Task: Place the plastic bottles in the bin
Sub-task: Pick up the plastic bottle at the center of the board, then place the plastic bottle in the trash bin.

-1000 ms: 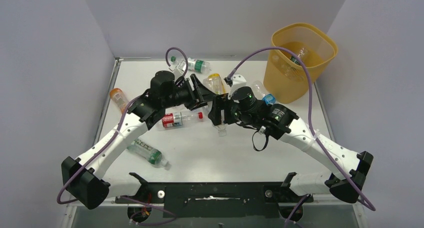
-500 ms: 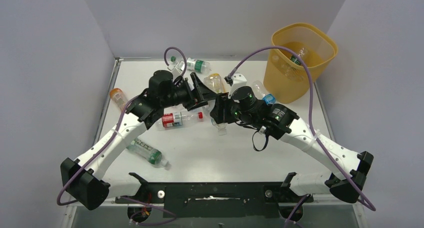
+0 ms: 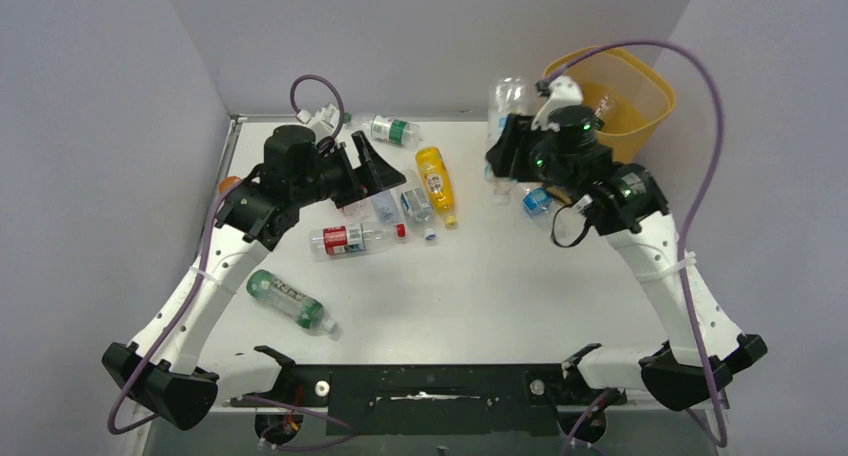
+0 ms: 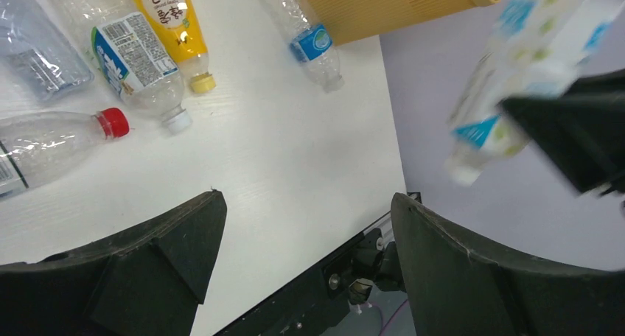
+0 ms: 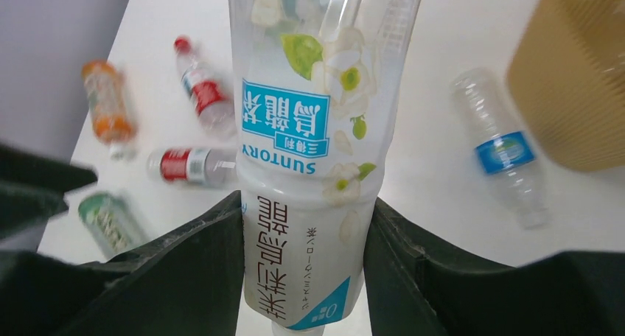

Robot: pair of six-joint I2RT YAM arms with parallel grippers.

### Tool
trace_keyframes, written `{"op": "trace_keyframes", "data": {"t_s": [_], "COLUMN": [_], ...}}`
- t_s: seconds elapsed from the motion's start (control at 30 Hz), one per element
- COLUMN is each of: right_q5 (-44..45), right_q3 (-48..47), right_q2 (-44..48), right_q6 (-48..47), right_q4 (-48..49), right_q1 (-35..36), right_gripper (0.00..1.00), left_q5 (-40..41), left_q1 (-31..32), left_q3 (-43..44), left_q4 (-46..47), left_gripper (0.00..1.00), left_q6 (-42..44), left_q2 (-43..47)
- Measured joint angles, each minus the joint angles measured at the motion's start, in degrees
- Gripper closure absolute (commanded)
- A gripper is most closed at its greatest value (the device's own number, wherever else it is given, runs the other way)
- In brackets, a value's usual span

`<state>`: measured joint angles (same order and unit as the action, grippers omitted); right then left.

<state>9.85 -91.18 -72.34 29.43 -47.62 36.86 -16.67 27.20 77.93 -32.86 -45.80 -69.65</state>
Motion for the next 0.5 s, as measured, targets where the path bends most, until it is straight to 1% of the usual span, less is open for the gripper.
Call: {"op": "trace_keyframes", "data": {"t_s": [0.13,0.3,0.37,0.5], "right_q5": [-3.98,-10.25,-13.25,-19.04], "right_q3": [-12.52,-25.59,-28.33,-29.7], "right_q2": [-3.5,-10.1,-12.55,-16.59], "right_q6": [-3.98,-7.02,-7.17,-6.21], "right_q4": [-2.29,-2.8,-2.38,-1.46], "right_q1": [-14.82,-29.92,-35.58,-44.65], "right_gripper": [0.57,0.57,0.56,0.55], "left_q5": [0.87,1.51,1.75,1.99], "left_q1": [0.0,-0.39,-0.7,-1.16], "left_q3": [-2.36,-6.1,-7.41,-9.07], "left_q4": [-0.9,-2.14,-2.62,-3.65], "left_gripper": [0.17,0.17,0.17,0.17], "left_q6": [1.14,1.7,2.03,2.82], "left_q2": [1.55,2.71,3.13,4.11]}}
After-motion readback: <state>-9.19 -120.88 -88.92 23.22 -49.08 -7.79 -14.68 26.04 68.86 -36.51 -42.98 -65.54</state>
